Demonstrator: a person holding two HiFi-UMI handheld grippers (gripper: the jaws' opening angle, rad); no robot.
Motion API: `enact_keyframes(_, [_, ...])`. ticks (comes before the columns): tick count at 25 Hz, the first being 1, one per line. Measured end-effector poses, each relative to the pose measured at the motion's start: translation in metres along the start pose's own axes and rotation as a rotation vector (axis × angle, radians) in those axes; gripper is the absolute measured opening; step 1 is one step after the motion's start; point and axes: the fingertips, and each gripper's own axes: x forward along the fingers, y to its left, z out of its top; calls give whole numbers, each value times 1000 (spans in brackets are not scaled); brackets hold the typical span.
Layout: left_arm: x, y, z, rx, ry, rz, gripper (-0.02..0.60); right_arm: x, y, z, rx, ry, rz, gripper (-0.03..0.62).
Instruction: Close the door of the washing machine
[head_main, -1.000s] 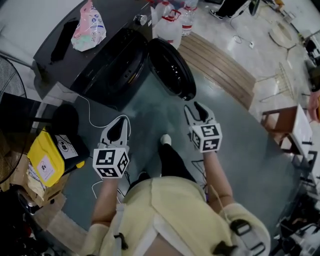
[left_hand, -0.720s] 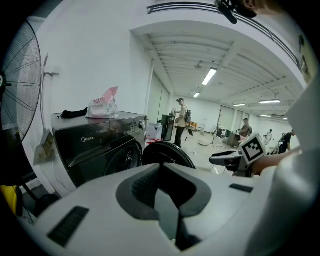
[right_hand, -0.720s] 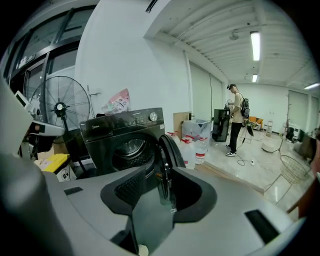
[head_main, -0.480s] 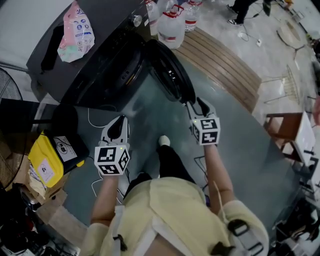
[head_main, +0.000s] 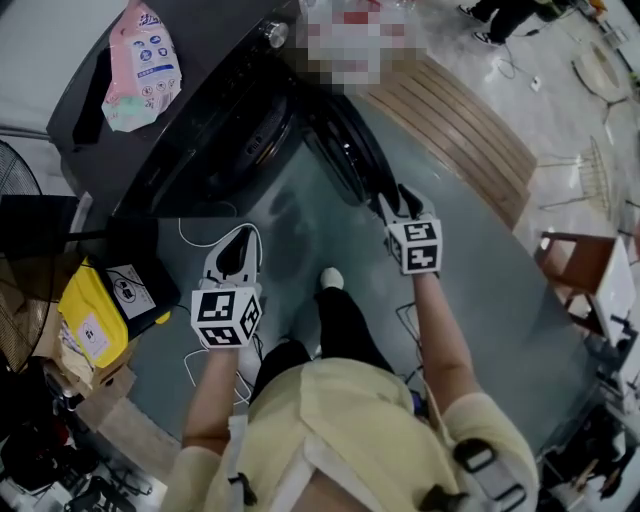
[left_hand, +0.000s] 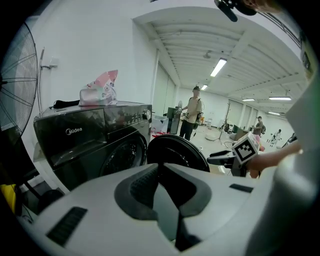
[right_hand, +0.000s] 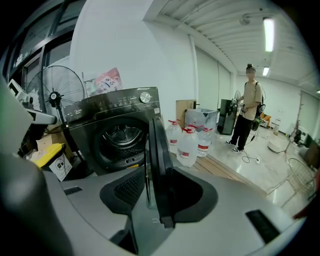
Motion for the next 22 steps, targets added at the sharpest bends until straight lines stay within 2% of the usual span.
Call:
enact_keyframes(10, [2, 17, -8, -33, 19, 50, 18, 35, -12, -6, 1, 49, 4, 164])
enact_keyframes(22, [-11, 32, -15, -70, 16, 105, 18, 39, -8, -5, -9, 74, -15, 164])
